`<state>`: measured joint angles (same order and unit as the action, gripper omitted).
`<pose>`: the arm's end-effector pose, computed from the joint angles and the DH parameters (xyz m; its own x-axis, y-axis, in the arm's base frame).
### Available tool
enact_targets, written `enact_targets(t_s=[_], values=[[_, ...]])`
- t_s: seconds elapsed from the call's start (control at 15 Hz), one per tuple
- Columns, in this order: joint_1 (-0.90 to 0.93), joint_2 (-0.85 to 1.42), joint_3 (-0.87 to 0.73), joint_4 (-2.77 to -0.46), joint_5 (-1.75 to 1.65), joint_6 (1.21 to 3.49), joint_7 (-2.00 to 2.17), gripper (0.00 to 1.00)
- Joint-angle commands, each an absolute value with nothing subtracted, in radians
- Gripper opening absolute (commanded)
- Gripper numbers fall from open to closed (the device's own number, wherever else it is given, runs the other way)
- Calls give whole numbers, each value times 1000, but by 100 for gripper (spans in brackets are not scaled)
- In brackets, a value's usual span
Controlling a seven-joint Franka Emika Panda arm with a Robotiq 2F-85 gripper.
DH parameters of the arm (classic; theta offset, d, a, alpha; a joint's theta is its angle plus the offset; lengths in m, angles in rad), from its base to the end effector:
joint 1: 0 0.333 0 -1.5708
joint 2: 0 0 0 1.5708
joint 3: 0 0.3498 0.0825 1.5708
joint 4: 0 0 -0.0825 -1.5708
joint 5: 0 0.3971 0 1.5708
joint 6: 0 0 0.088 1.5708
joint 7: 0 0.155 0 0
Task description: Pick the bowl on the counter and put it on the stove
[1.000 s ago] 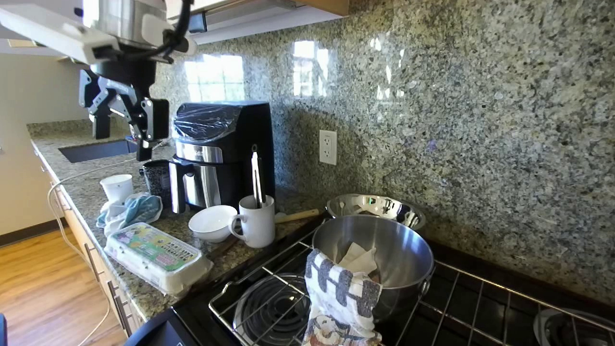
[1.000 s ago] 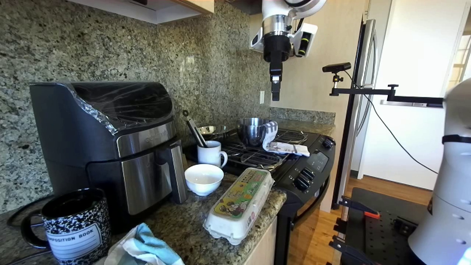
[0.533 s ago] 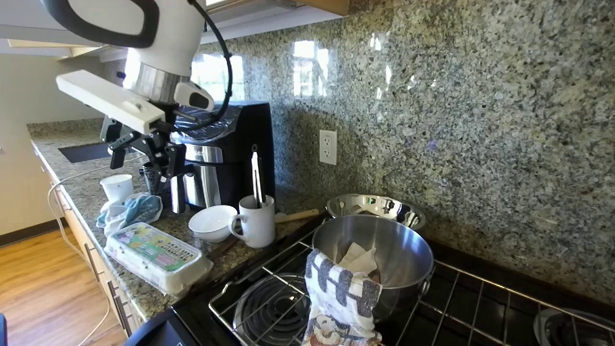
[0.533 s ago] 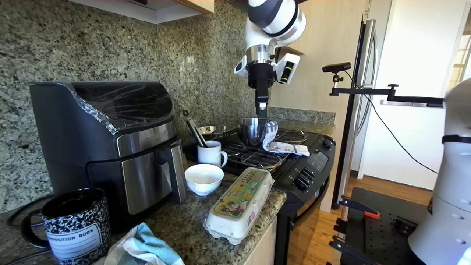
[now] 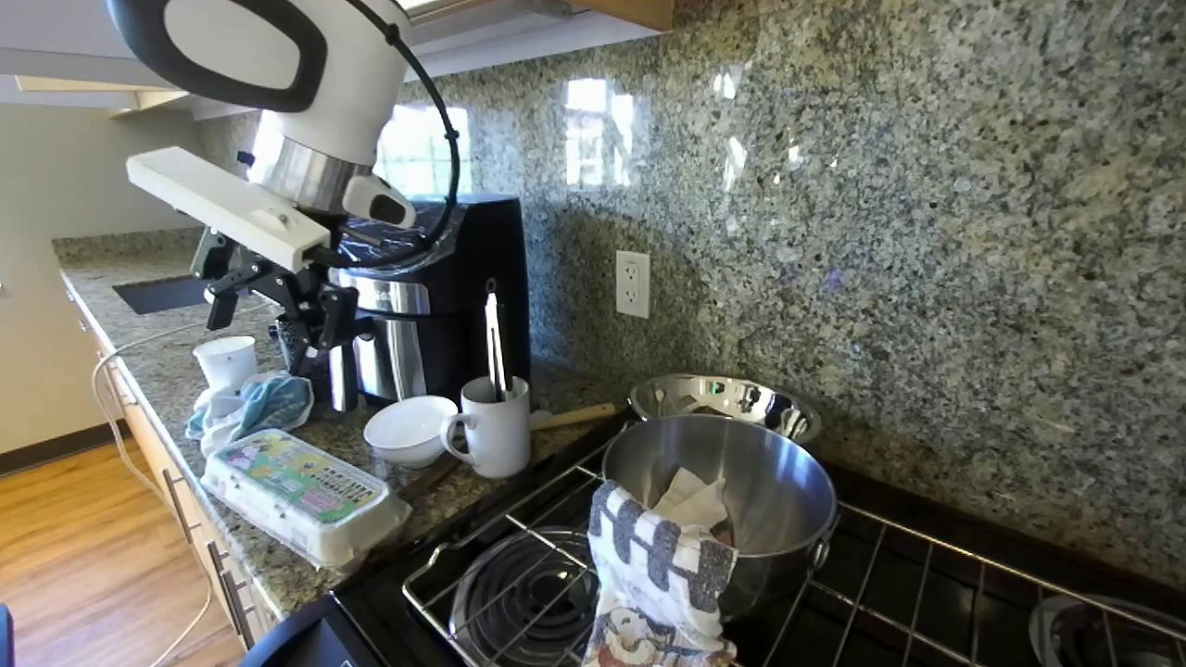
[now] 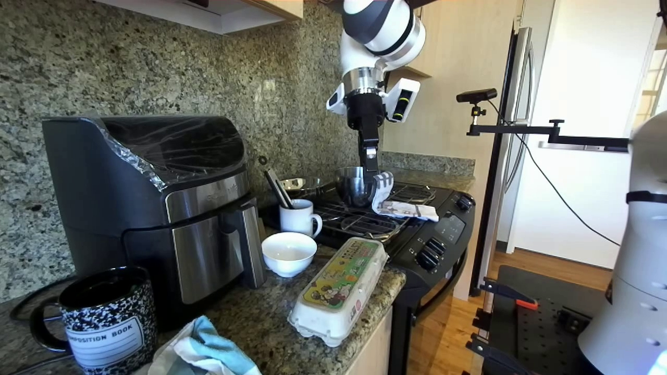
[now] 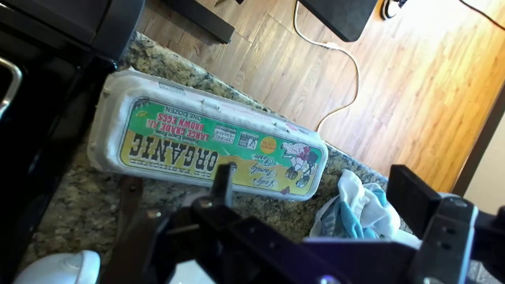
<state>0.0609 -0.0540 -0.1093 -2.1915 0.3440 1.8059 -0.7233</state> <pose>0.4812 0.0205 0.3745 0.8494 0.5242 -0.0613 0.4481 -0.7776 -0.4410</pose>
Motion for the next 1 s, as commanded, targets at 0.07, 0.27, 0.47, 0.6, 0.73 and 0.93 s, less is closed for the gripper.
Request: enact_targets(t_s=[0.07, 0.27, 0.47, 0.6, 0.73, 0.93], values=[[37, -11, -69, -2191, 346, 1851, -755, 100], [41, 45, -42, -2175, 334, 1916, -778, 100], [41, 101, -11, -2162, 334, 1980, -809, 100], [41, 132, 11, -2156, 335, 2027, -832, 100], [40, 162, 32, -2147, 330, 2069, -846, 100], [34, 211, 55, -2120, 331, 2111, -859, 100]])
